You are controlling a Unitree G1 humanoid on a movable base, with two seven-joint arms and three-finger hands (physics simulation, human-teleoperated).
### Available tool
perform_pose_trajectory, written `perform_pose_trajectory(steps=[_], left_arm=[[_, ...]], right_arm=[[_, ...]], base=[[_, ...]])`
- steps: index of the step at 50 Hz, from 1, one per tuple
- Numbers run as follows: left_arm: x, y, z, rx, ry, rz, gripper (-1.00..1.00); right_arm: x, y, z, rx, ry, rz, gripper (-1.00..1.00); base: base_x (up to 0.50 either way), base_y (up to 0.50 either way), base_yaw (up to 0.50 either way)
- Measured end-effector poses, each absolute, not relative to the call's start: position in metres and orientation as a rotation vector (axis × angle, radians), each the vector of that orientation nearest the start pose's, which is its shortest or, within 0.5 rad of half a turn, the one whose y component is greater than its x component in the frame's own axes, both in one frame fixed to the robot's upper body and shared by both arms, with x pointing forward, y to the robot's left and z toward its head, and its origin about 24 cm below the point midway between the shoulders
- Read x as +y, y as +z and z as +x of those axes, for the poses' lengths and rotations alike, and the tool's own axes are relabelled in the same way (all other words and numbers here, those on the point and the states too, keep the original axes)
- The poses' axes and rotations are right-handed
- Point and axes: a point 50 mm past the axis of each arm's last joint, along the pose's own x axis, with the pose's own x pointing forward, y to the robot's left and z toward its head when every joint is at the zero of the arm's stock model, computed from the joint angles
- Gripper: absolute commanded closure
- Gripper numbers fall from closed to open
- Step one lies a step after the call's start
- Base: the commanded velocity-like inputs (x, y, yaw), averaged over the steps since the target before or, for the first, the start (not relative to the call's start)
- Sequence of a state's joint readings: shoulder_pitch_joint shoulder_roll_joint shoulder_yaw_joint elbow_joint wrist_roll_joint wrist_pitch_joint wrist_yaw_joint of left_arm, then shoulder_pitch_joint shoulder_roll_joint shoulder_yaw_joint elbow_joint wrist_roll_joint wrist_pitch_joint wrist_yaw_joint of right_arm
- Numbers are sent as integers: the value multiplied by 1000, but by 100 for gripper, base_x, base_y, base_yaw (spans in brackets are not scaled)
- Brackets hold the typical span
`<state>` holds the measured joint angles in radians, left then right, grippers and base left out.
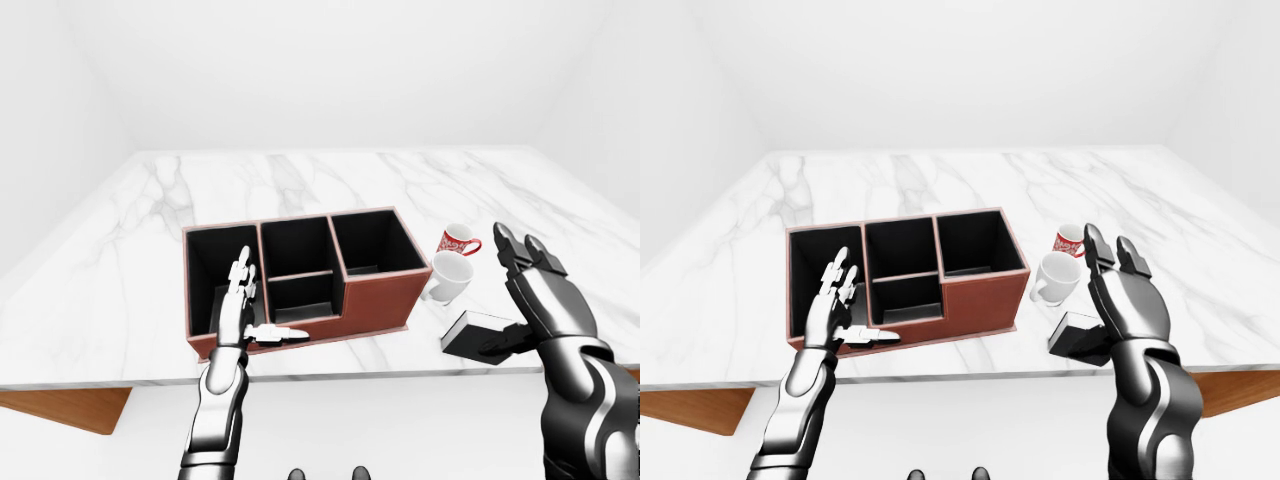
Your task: Pick up the book and place it in the right compartment of the caddy.
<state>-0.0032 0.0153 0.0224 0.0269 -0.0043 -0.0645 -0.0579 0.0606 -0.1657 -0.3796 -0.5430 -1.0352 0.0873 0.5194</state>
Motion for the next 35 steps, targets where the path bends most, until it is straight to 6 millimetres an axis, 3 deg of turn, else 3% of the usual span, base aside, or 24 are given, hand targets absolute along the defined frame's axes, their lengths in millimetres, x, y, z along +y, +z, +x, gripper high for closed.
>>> perform_pose_trajectory(steps=[35], left_arm=[[154, 43, 254, -43, -35, 12, -100]], right_arm=[[-257, 117, 211, 249, -176, -1316, -100]], base=[[0, 0, 0]])
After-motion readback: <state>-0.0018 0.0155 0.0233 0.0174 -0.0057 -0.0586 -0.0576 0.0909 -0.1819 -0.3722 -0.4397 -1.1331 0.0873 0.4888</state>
